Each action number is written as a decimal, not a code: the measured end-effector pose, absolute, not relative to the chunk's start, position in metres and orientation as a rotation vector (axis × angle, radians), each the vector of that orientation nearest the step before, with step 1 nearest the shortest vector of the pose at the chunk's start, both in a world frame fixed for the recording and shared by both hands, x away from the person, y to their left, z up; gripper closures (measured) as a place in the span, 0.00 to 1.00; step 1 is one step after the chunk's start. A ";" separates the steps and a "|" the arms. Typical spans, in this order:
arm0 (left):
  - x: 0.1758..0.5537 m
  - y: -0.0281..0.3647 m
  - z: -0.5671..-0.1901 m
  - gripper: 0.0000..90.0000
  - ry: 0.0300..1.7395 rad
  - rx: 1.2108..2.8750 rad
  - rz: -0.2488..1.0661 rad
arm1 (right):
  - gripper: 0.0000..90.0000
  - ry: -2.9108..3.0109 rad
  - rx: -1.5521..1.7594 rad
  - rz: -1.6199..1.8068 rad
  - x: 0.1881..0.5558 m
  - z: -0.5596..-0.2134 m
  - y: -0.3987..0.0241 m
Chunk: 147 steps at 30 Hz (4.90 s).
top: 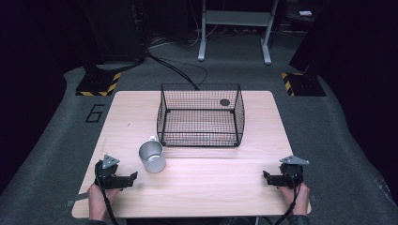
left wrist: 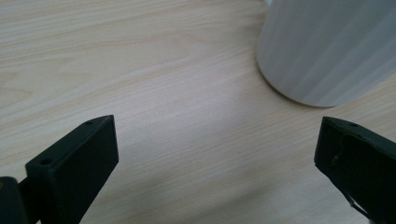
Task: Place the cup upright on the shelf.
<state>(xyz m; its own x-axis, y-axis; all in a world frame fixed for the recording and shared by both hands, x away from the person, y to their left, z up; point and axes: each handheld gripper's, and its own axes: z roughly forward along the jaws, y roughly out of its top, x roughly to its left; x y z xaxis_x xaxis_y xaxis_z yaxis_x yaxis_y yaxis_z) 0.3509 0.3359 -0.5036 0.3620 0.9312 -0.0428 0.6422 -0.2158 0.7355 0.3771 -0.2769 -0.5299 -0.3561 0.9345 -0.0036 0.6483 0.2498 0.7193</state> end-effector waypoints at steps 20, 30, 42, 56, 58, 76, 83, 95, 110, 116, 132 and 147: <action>0.348 0.308 -0.463 0.00 1.236 1.953 0.541 | 0.01 2.088 1.439 0.894 0.377 -0.530 -0.277; 0.358 0.287 -0.450 0.00 1.179 1.961 0.569 | 0.01 2.088 1.440 0.895 0.377 -0.530 -0.277; 0.374 0.266 -0.446 0.00 1.156 1.992 0.579 | 0.01 2.088 1.439 0.895 0.377 -0.530 -0.277; 0.392 0.250 -0.454 0.00 1.176 2.028 0.592 | 0.01 2.088 1.439 0.895 0.377 -0.530 -0.277; 0.393 0.249 -0.455 0.00 1.174 2.030 0.596 | 0.01 2.088 1.439 0.895 0.377 -0.530 -0.277; 0.396 0.244 -0.461 0.06 1.235 2.011 0.627 | 0.01 2.089 1.438 0.895 0.377 -0.530 -0.277; 0.395 0.245 -0.461 0.07 1.242 2.000 0.628 | 0.01 2.089 1.437 0.896 0.377 -0.530 -0.277; 0.386 0.250 -0.456 0.07 1.207 2.002 0.641 | 0.01 2.092 1.435 0.895 0.377 -0.530 -0.277; 0.371 0.250 -0.443 0.07 1.131 2.015 0.622 | 0.01 2.089 1.437 0.895 0.377 -0.530 -0.277; 0.370 0.248 -0.437 0.07 1.097 2.029 0.601 | 0.01 2.095 1.430 0.902 0.378 -0.530 -0.275; 0.369 0.237 -0.414 0.07 0.987 2.064 0.562 | 0.00 2.108 1.422 0.898 0.378 -0.530 -0.275; 0.376 0.219 -0.397 0.07 0.893 2.075 0.528 | 0.00 2.109 1.428 0.890 0.377 -0.530 -0.275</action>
